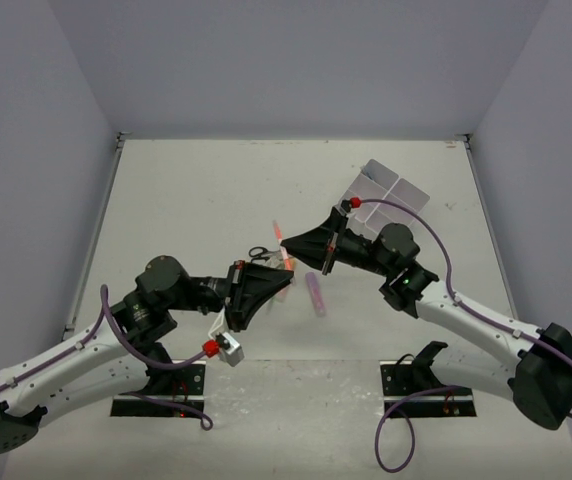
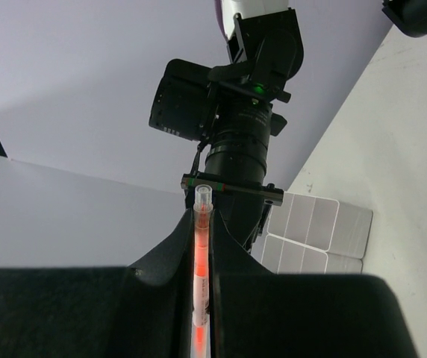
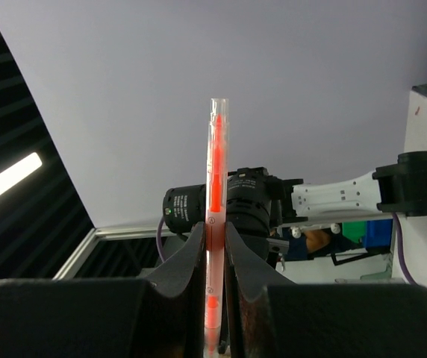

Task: Sort the stationery into containers
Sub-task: Close the pen cap on the pen.

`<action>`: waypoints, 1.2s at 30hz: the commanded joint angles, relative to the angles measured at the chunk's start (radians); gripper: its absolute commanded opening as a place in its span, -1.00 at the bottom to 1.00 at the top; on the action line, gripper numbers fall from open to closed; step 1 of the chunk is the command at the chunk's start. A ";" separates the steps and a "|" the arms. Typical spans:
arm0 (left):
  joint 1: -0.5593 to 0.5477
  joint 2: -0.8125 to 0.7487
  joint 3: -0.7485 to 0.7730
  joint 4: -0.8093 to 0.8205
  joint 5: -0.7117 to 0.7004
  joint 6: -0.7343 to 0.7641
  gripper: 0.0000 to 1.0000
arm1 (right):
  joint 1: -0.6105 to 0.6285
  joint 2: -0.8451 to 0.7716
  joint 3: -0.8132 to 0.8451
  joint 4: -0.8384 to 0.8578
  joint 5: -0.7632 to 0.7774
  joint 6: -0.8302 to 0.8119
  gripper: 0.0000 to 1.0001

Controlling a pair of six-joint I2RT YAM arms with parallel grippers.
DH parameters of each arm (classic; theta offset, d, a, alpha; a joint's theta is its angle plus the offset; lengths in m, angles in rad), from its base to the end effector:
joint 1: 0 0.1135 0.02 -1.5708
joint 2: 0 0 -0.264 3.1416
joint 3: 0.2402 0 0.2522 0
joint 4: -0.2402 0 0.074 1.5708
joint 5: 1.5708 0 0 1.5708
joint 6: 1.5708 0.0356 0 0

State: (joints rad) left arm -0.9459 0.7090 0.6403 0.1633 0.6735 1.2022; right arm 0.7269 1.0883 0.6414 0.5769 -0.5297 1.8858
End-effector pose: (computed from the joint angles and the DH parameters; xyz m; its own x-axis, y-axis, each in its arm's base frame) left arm 0.0811 -0.1505 0.3380 0.9501 -0.0708 -0.3037 0.3077 0.0548 0.9499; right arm 0.1735 0.1784 0.3092 -0.9312 0.2699 0.2449 0.2016 -0.1785 0.9631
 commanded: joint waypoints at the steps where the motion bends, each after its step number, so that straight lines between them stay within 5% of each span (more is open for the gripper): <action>1: 0.004 -0.006 -0.018 0.040 -0.099 0.046 -1.00 | 0.009 -0.049 0.026 0.085 -0.070 0.001 -1.00; 9: 0.004 -0.010 -0.007 -0.027 -0.185 0.059 -1.00 | 0.009 -0.070 0.026 0.045 -0.057 -0.014 -1.00; 22: 0.004 0.064 0.039 -0.015 -0.191 0.006 -0.67 | 0.011 -0.097 0.035 -0.031 -0.026 -0.048 -1.00; 36: 0.004 0.076 0.056 -0.020 -0.220 -0.013 -0.65 | 0.012 -0.110 0.035 -0.046 -0.020 -0.055 -1.00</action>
State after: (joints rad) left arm -0.9562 0.7837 0.6642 0.1635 0.5314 1.2138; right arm 0.7248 1.0181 0.6411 0.4843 -0.4927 1.8407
